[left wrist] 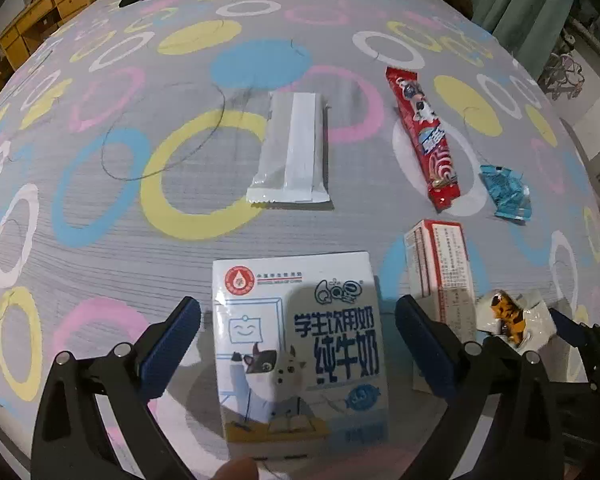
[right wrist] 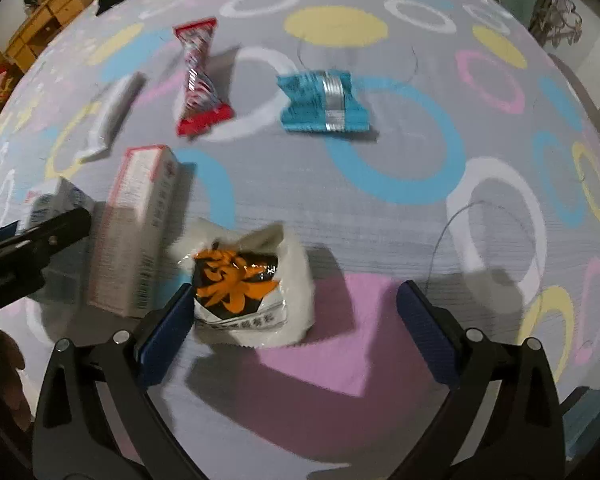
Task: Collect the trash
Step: 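Grasp the milk carton with the left tool while the right tool grasps the snack wrapper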
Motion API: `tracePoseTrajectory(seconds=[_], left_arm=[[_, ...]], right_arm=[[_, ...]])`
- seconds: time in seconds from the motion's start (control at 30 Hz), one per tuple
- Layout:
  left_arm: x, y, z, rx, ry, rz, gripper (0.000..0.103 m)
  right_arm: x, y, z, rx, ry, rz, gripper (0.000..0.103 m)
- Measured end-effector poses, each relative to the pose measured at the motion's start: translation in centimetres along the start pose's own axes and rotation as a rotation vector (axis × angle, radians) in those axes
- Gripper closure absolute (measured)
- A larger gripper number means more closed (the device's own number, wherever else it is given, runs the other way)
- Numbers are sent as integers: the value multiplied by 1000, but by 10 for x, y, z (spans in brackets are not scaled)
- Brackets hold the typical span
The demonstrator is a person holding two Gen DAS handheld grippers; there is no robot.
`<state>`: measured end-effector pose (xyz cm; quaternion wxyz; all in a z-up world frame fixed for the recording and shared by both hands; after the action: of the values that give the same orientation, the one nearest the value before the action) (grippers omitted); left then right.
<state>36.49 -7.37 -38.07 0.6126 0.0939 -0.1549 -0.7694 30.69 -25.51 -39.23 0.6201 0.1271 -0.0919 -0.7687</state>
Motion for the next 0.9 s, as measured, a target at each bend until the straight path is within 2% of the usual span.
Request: tracePoseTrajectory(seconds=[0.17,0.47,0.67,0.7,0.73,0.77,0.8,0.83,0.87,0.9], left_arm=[[-6,-4,-15,-21,26,6,8],[-5,-10,-11,-9,63,-13,8],[-4,-14,-10,-4,60,1,8],[-4,-14,-10,-5,57,5,8],[-5,-14,-10,-4,62,11,13],[-8,-13,-9,-2,67,20,21],[-10,-13,-6,5,69,30,30],[-12,-11,-3,17,73,31,39],[-11,-10,-2,16,63,30,40],[-10,-11,-1,10,50,30,40]], right_arm=[[-1,2,-7,7,-25,41,7],[-10,11,-11,-15,-72,173,7],[-11,15,-16,-21,-63,203,9],[-12,14,-16,-21,-51,208,13],[-16,17,-16,-20,-36,210,24],[-21,20,-15,-14,-23,215,42],[-30,23,-15,-6,-19,227,52],[-33,23,-13,-2,-23,236,68],[-36,24,-12,5,-51,252,80],[-39,24,-12,9,-61,264,87]])
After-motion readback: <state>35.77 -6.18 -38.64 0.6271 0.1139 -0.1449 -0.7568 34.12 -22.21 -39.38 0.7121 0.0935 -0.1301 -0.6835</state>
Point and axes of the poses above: each gripper's, at about its wrist camera, not at the fingertips, and z roughly against the way its jaws point, x to its right, y to its top, the point moved 10 cm from there along -z, roughly the way its jaws point, and after that the axes turned 6 degrees about -z, right-handed, at the moved point
